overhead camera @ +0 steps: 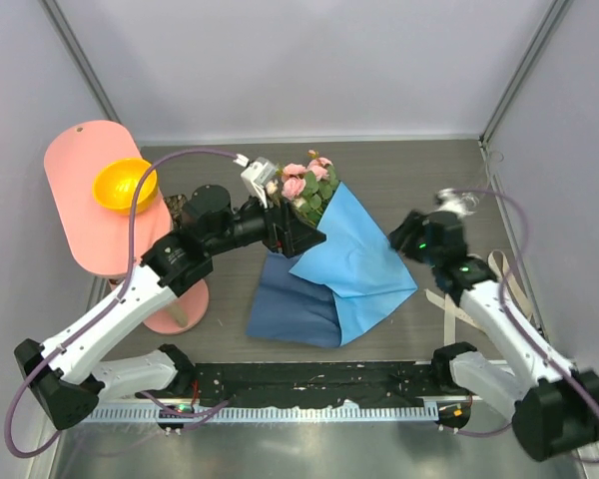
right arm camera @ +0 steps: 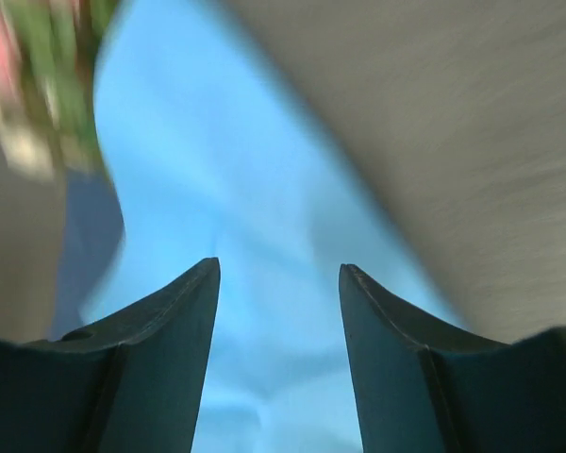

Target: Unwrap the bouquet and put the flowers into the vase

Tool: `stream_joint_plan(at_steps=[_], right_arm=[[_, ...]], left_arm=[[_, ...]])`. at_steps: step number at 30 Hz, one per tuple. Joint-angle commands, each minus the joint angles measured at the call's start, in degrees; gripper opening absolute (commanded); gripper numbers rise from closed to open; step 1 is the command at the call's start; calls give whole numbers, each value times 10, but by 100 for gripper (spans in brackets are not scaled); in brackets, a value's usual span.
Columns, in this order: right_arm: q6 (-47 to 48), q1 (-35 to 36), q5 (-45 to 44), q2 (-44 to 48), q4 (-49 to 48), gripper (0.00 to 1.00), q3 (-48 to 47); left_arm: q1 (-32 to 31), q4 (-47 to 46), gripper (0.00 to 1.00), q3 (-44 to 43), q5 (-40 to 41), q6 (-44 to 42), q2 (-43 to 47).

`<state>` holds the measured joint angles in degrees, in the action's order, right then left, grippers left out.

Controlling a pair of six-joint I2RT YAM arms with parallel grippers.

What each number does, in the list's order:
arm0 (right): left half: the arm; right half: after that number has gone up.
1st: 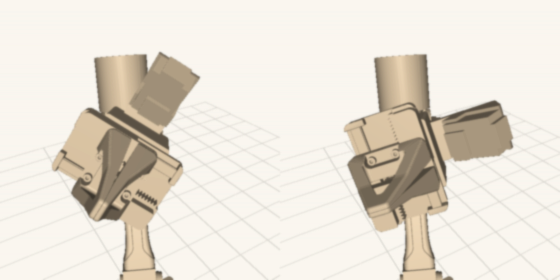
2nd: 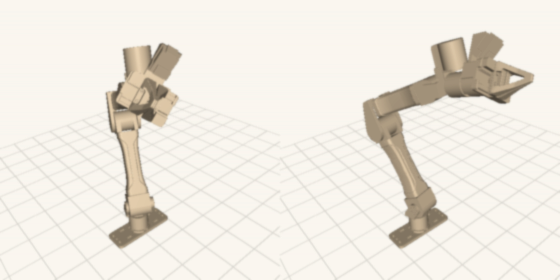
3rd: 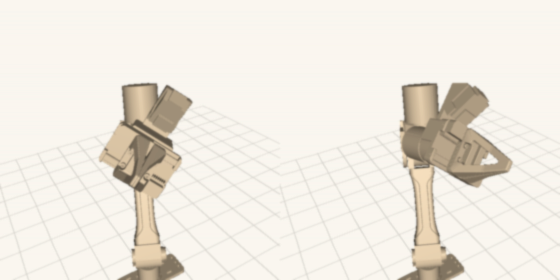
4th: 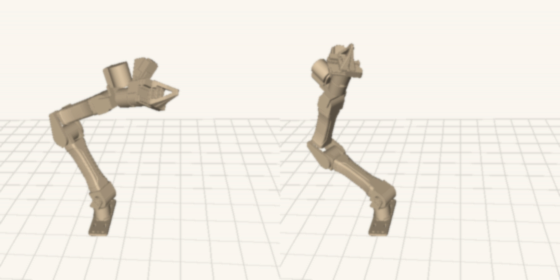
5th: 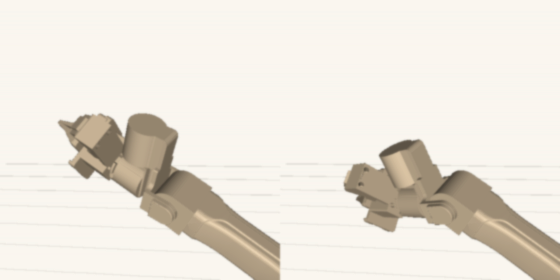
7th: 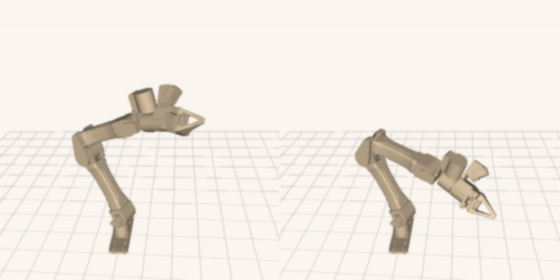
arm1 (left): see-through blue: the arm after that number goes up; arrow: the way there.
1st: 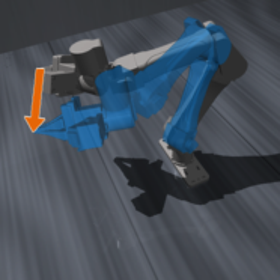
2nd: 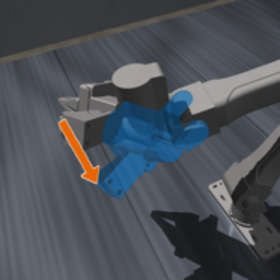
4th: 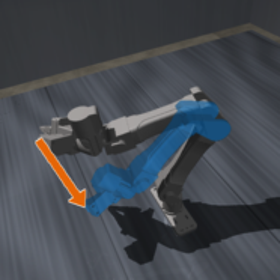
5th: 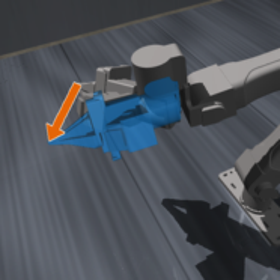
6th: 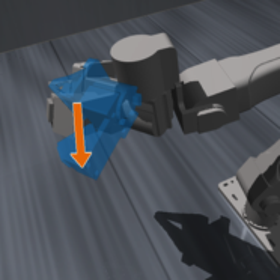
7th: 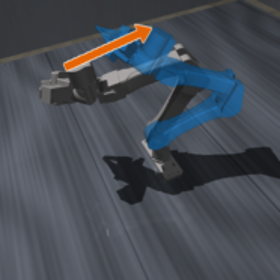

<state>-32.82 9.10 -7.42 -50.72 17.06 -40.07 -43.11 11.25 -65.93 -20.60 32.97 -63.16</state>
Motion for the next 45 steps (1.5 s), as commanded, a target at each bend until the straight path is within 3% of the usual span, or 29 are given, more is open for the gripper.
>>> stream_joint_plan(at_steps=[1, 3, 7, 10, 12, 14, 17, 22, 24, 29, 32, 34, 36, 41, 43, 44, 45], right_arm=[[56, 239, 75, -52, -59, 61, 49], [52, 275, 45, -84, -61, 63, 53], [4, 282, 116, -147, -121, 63, 89], [-8, 299, 136, -128, -203, 65, 146], [39, 341, 41, -123, -183, 68, 145], [76, 389, -61, -131, -145, 73, 127], [127, 425, -118, -143, -110, 75, 89], [186, 481, -169, -158, -151, 79, 86], [205, 511, -172, -187, -184, 82, 84], [235, 549, -292, -257, -258, 84, 64], [232, 551, -422, -320, -257, 77, 32], [211, 552, -479, -342, -190, 58, -22], [194, 553, -528, -324, -158, 43, -33], [118, 531, -658, -150, -113, 39, 14], [55, 491, -669, -95, -35, 47, 32], [50, 429, -647, -41, -19, 50, 44], [45, 384, -600, -19, 8, 73, 47]], left_arm=[[0, 46, 82, 42, 11, 3, 13], [0, 69, 82, 57, 9, -3, 5], [-7, 99, 70, 100, 9, 2, -52], [-55, 121, 61, 116, 105, -3, -117], [-92, 173, 50, 91, 231, -4, -154], [-142, 184, 39, 79, 288, 9, -191], [-176, 147, 33, 116, 336, 45, -178], [-189, 28, 33, 232, 340, 118, -95], [-189, 18, 32, 276, 351, 148, -55], [-189, -1, 39, 318, 334, 161, -16], [-189, -11, 42, 324, 339, 172, -23], [-189, -3, 42, 317, 345, 181, -41], [-189, 11, 42, 310, 364, 189, -58], [-189, -24, 38, 320, 377, 203, -114], [-189, -31, 38, 328, 377, 207, -120], [-189, -34, 38, 329, 376, 206, -117], [-189, -37, 38, 329, 370, 203, -114]])
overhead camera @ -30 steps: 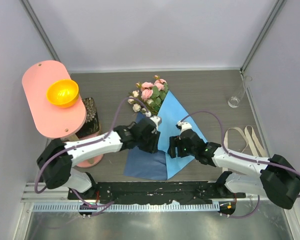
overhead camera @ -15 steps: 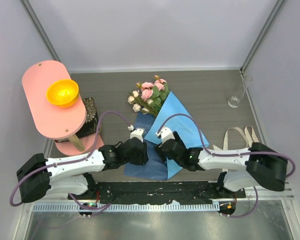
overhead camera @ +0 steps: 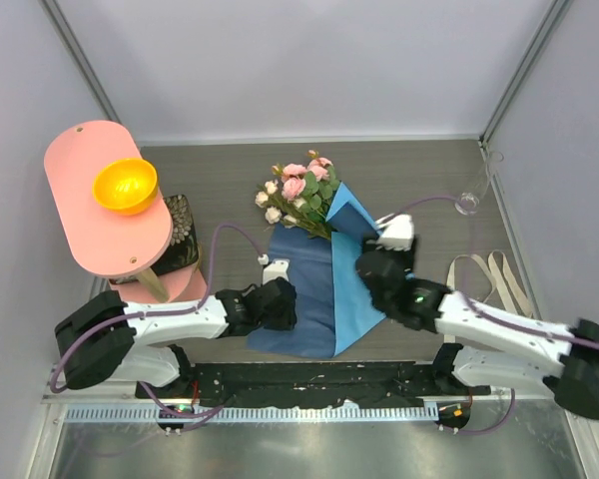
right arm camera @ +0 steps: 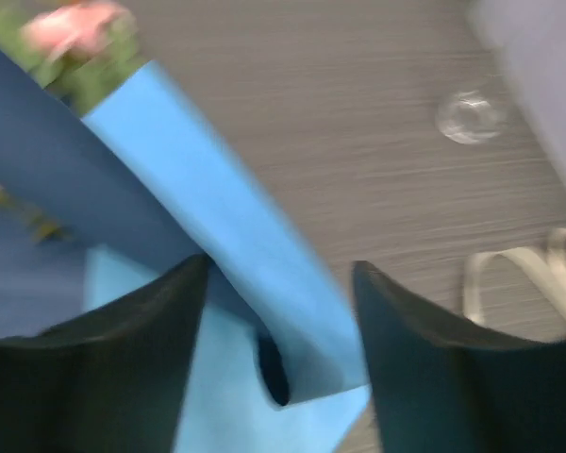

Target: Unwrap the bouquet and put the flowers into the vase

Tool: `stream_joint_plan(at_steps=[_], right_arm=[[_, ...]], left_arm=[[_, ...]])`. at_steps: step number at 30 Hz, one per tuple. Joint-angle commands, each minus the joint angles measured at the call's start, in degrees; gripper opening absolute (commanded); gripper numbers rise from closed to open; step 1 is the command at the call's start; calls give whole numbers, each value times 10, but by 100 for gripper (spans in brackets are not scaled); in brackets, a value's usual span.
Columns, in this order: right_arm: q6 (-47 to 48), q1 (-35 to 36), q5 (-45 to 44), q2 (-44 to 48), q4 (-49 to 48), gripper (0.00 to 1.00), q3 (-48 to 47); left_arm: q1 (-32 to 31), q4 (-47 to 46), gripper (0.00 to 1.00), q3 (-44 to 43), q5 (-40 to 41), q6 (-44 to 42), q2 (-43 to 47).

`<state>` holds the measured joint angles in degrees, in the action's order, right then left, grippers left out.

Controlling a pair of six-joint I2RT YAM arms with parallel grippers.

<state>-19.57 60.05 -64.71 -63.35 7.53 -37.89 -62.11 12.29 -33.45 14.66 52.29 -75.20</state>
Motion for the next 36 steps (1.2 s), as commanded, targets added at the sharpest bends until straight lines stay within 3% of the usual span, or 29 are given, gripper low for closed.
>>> stream_joint_plan(at_steps=[1, 3, 4, 7, 12, 13, 16, 19, 20, 21, 22, 25, 31, 36], right_arm=[[-91, -162, 3, 132, 115, 86, 27], [-76, -259, 57, 178, 146, 96, 16], [-99, -274, 92, 184, 169, 99, 5], [-115, -297, 138, 187, 227, 99, -45], [-113, -300, 189, 196, 290, 99, -172], [-92, -300, 259, 206, 274, 99, -177], [-50, -300, 349, 239, 231, 99, -184], [-56, -300, 399, 276, 227, 99, -171], [-55, -300, 416, 286, 217, 100, -157], [-51, -300, 418, 292, 215, 99, -150], [-50, -300, 415, 301, 217, 99, -144], [-47, -301, 400, 303, 229, 99, -148], [-49, -300, 369, 302, 231, 99, -153], [-53, -300, 298, 237, 267, 100, -180]], left_arm=[[1, -55, 41, 7, 2, 5, 14], [1, -101, 57, 12, -29, -11, 42], [1, -119, 67, 15, -65, -17, 50], [5, -163, 77, -6, -110, -26, 58], [46, -100, 70, -110, -106, -31, -39], [65, -91, 66, -128, -107, -35, -62], [98, -81, 62, -180, -120, -46, -148], [128, -169, 61, -198, -235, -20, -220], [131, -204, 61, -204, -319, -10, -234], [132, -250, 66, -203, -351, 1, -247], [124, -350, 67, -199, -378, 32, -266], [96, -430, 68, -218, -431, 45, -285], [-15, -321, 69, -340, -458, -52, -347], [-59, -330, 71, -308, -460, -76, -343]])
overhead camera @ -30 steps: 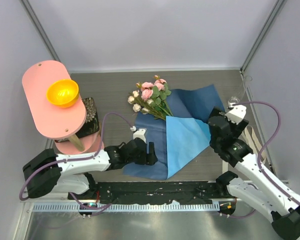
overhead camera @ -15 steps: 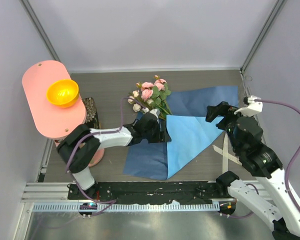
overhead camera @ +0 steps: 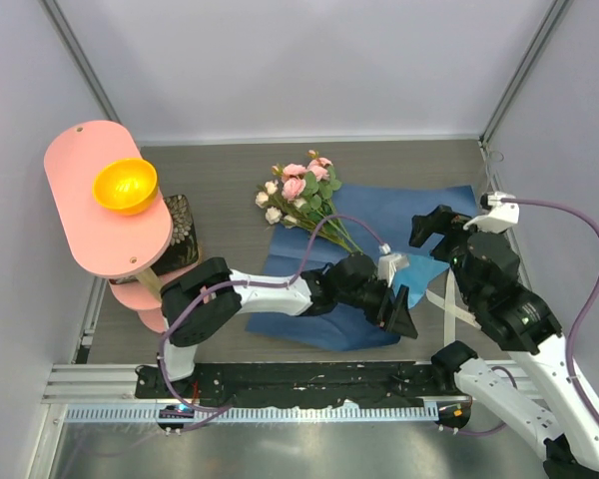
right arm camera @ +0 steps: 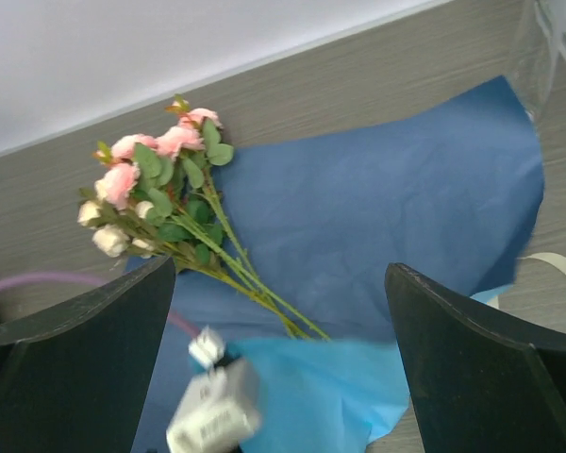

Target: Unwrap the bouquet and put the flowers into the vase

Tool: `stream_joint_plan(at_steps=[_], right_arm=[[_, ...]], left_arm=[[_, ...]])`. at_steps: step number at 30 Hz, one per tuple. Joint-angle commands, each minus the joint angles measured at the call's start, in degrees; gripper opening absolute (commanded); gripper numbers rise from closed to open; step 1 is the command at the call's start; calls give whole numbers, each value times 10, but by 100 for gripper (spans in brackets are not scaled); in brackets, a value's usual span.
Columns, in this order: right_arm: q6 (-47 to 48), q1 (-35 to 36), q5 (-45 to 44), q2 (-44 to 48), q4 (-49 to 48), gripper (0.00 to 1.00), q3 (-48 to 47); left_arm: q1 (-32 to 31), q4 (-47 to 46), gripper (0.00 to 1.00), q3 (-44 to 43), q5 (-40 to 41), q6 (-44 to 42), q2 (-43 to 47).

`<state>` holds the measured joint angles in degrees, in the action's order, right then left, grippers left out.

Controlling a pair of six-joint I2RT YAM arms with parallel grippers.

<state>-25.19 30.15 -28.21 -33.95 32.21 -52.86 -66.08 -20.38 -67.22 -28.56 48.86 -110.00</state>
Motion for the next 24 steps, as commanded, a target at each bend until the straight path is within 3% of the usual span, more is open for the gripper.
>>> stream_joint_plan(at_steps=[1, 2, 3, 6, 11, 17, 21, 24], right_arm=[[-7, -1, -77, -71, 44, 99, -41], [-11, -1, -81, -86, 51, 99, -44], [-14, -1, -77, -107, 54, 99, -43], [-30, -2, -35, -138, 50, 99, -43], [-40, -2, 109, -232, 20, 99, -55], [-74, -2, 142, -266, 5, 98, -45], [-58, -3, 105, -252, 4, 98, -59], [-50, -4, 99, -261, 14, 98, -83]], left_arm=[[-25, 0, 71, 38, -22, -53, 16], [-32, 8, 72, 52, -18, -67, 28], [-40, 33, 80, 58, -9, -91, 50], [-47, 77, 80, 77, 24, -117, 98], [-47, 111, 85, 131, 90, -141, 189], [-47, 137, 89, 148, 112, -186, 273], [-47, 169, 87, 140, 159, -200, 292], [-37, 164, 76, 160, 281, -179, 317]])
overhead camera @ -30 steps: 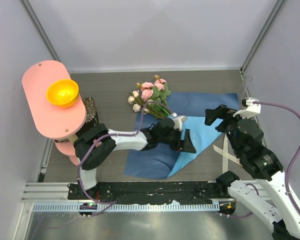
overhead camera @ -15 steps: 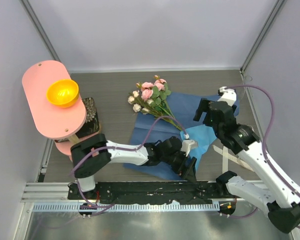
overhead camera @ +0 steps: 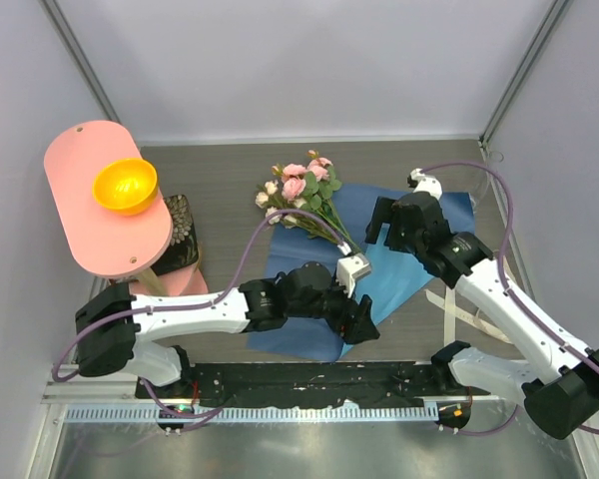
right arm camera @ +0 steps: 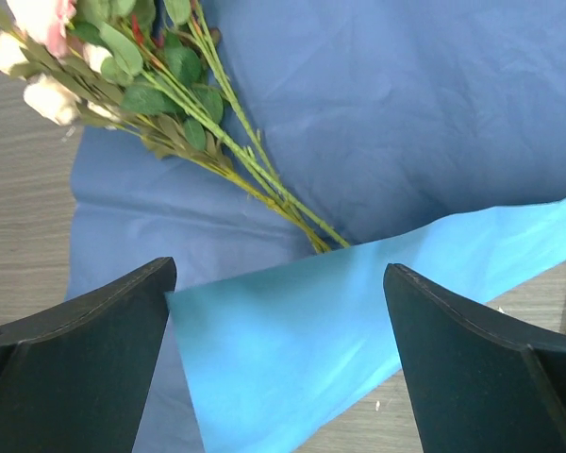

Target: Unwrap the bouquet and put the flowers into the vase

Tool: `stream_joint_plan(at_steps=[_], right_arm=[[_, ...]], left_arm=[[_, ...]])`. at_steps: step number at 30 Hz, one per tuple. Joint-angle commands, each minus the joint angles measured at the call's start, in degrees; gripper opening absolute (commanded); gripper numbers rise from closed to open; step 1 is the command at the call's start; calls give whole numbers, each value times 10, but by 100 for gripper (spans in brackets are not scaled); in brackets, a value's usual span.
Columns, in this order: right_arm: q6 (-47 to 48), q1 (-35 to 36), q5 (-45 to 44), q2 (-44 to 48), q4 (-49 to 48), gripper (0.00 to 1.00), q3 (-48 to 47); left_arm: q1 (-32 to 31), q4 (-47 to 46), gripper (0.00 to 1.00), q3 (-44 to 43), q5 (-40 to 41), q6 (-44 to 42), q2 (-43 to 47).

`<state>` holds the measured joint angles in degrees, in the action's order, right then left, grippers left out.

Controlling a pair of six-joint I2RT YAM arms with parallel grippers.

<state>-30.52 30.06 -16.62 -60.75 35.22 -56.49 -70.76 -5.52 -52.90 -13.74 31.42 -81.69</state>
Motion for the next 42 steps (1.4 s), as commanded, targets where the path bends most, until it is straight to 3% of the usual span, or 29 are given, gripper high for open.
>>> stream_joint_plan(at_steps=[1, 2, 5, 9, 11, 12, 15, 20, 23, 30, 34, 37, 39, 42], right_arm=[[2, -4, -27, 7, -9, 98, -59], [-1, -4, -30, 10, -9, 98, -63], [-1, -4, -39, 27, -12, 98, -69], [-6, -4, -63, 56, -6, 98, -63], [-12, -4, -84, 78, 1, 98, -58], [-16, -4, -93, 84, 9, 98, -57], [-19, -4, -143, 115, 26, 98, -58], [-16, -4, -204, 153, 47, 98, -53], [-19, -4, -203, 150, 44, 98, -41], [-114, -3, -64, 105, 26, 98, 73], [-216, -6, -110, 117, 64, 97, 143], [-282, -11, -135, 153, 91, 87, 193], [-278, -13, -162, 176, 85, 81, 222], [-160, -15, -136, 177, -9, 77, 228]], left_arm=[[22, 16, 72, 30, 184, 8, 39], [36, 18, 69, 36, 203, 24, 43], [115, 36, 70, 54, 211, 113, 53], [185, 11, 70, 37, 121, 140, 13], [186, 32, 61, -22, 90, 131, -58], [186, 30, 55, -43, 27, 131, -92], [142, 11, 44, -101, -24, 136, -175], [10, -22, 49, -141, -11, 100, -221], [-4, -20, 52, -144, -23, 98, -233], [22, 67, 64, -73, 85, 51, -113], [65, 117, 74, -46, 133, 38, -14], [94, 146, 79, -33, 165, 34, 48], [127, 157, 80, -38, 160, 39, 62], [156, 190, 81, -49, 153, 55, 72]])
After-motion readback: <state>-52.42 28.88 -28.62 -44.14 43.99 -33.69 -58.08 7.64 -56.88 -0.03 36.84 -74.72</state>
